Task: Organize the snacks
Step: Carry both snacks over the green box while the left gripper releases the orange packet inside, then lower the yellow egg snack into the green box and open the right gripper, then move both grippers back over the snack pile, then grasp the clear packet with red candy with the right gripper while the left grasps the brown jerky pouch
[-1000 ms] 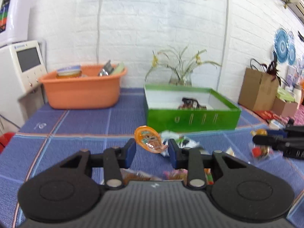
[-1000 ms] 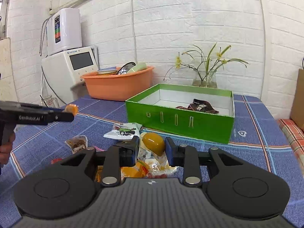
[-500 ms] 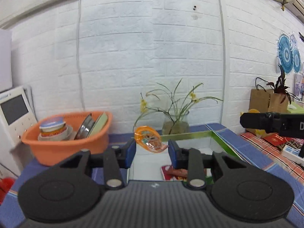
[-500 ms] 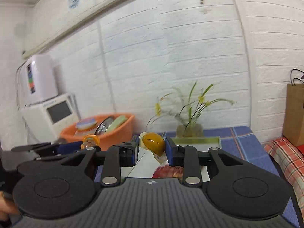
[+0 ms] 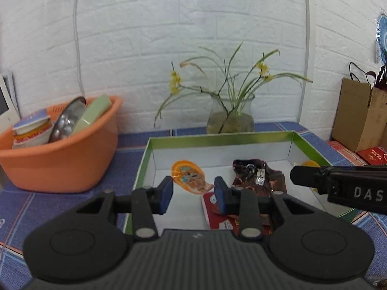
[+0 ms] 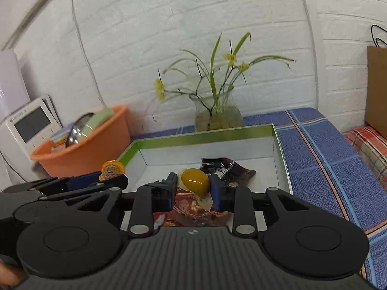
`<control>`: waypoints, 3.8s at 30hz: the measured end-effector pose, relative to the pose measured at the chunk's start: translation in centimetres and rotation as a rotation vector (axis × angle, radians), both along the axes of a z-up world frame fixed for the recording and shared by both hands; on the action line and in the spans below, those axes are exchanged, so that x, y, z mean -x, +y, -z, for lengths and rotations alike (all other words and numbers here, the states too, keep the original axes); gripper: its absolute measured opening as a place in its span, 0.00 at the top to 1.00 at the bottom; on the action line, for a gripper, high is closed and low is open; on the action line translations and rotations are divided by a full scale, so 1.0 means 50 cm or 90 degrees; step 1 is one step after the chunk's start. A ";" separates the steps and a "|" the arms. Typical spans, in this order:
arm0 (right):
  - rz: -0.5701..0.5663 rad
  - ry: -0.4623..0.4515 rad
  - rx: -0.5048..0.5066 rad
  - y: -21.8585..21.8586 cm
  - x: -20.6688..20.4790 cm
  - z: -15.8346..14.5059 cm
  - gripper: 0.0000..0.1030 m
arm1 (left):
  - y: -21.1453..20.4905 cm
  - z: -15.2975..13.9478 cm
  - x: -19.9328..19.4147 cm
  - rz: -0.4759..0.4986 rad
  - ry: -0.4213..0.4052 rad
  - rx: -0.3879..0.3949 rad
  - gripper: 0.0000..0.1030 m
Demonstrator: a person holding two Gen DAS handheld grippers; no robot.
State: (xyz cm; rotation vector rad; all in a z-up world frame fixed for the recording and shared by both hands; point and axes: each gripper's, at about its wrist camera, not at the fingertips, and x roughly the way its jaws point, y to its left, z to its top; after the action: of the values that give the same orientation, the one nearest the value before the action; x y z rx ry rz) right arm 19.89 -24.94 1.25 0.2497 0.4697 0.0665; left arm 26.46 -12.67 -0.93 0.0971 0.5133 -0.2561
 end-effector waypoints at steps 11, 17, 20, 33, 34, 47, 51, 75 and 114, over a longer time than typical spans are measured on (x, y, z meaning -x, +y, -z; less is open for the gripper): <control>-0.003 0.129 0.093 0.026 -0.075 0.067 0.49 | -0.012 0.068 -0.068 -0.015 0.093 -0.085 0.68; -0.036 0.200 0.048 0.007 -0.075 0.075 0.48 | -0.006 0.065 -0.039 -0.023 0.118 -0.079 0.68; -0.048 0.228 0.036 0.001 -0.059 0.071 0.48 | 0.000 0.060 -0.007 -0.024 0.127 -0.069 0.68; -0.076 0.158 0.038 0.017 0.133 0.070 0.49 | 0.058 0.062 0.200 -0.039 0.085 -0.029 0.66; -0.061 0.123 0.049 0.022 0.159 0.069 0.48 | 0.062 0.062 0.217 -0.052 0.068 -0.027 0.66; 0.009 0.001 0.087 0.015 0.143 0.065 0.41 | 0.051 0.037 0.226 -0.033 -0.047 -0.049 0.65; 0.009 -0.006 0.100 0.015 0.150 0.077 0.00 | 0.065 0.046 0.216 -0.029 -0.043 -0.032 0.44; -0.071 -0.120 -0.078 -0.002 0.538 0.043 0.00 | 0.291 0.003 0.519 -0.167 -0.097 0.024 0.28; -0.044 0.028 0.319 0.000 0.367 0.158 0.00 | 0.312 0.123 0.442 -0.019 0.106 0.006 0.35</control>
State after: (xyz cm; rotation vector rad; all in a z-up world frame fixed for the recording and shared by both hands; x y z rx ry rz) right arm 1.54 -24.95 -6.63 -0.2573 0.5226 0.0091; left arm 4.34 2.94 -7.09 0.0591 0.6782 -0.2389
